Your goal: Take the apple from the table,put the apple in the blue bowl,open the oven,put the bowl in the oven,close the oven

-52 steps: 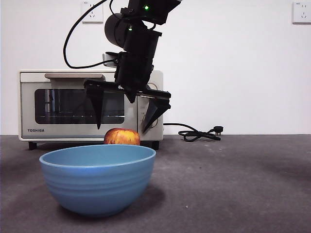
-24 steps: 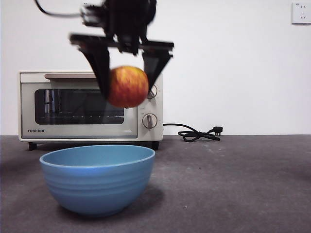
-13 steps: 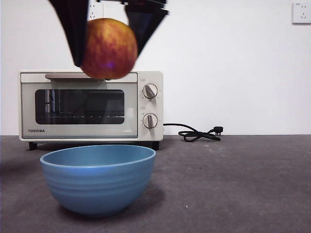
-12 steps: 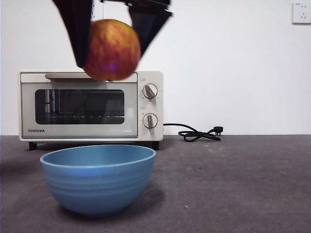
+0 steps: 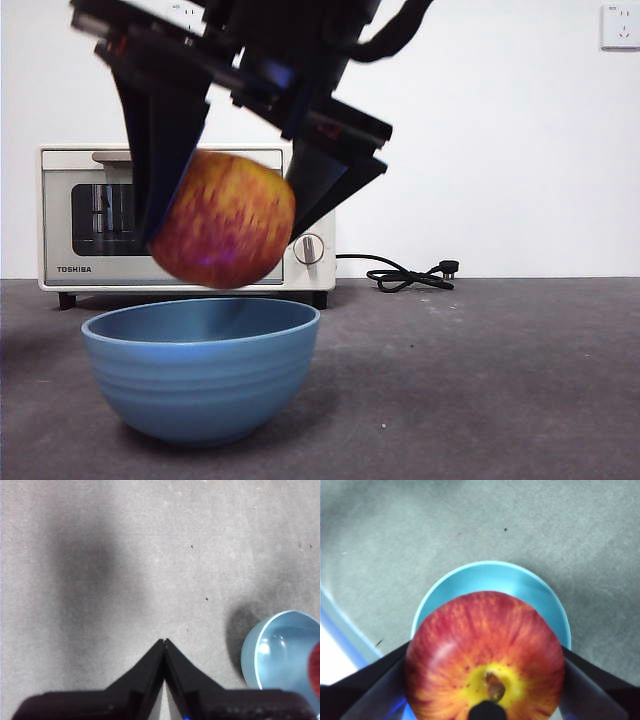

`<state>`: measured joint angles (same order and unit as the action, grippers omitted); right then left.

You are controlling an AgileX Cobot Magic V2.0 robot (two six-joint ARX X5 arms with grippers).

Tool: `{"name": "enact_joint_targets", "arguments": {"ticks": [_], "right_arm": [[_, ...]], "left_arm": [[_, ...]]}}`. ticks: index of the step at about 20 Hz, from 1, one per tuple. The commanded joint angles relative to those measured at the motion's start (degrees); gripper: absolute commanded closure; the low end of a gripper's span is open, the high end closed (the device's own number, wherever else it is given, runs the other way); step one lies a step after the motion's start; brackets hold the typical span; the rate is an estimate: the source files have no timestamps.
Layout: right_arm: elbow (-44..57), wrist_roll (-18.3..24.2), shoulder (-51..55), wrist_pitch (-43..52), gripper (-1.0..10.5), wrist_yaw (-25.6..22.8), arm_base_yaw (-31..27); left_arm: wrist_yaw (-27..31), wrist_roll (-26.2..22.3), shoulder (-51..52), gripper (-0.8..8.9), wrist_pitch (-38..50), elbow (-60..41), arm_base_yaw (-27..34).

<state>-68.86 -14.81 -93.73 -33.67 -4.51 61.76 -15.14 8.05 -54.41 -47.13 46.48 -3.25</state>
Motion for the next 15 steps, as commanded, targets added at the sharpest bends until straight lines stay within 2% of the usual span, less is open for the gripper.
{"name": "enact_joint_targets", "arguments": {"ticks": [1, 10, 14, 15], "right_arm": [[0.7, 0.3, -1.9, 1.1, 9.5, -0.2, 0.0], [0.7, -0.1, -6.6, 2.6, 9.4, 1.2, -0.4], [0.7, -1.8, -9.0, 2.9, 9.3, 1.4, -0.4], [0.7, -2.3, -9.2, 3.2, 8.7, 1.3, -0.4]], "left_arm": [[0.1, -0.7, -0.1, 8.17, 0.0, 0.1, -0.2], [0.1, -0.7, -0.1, 8.17, 0.0, 0.1, -0.2], [0.1, -0.7, -0.1, 8.17, 0.0, 0.1, -0.2], [0.1, -0.7, -0.1, 8.17, 0.0, 0.1, -0.2]]}}
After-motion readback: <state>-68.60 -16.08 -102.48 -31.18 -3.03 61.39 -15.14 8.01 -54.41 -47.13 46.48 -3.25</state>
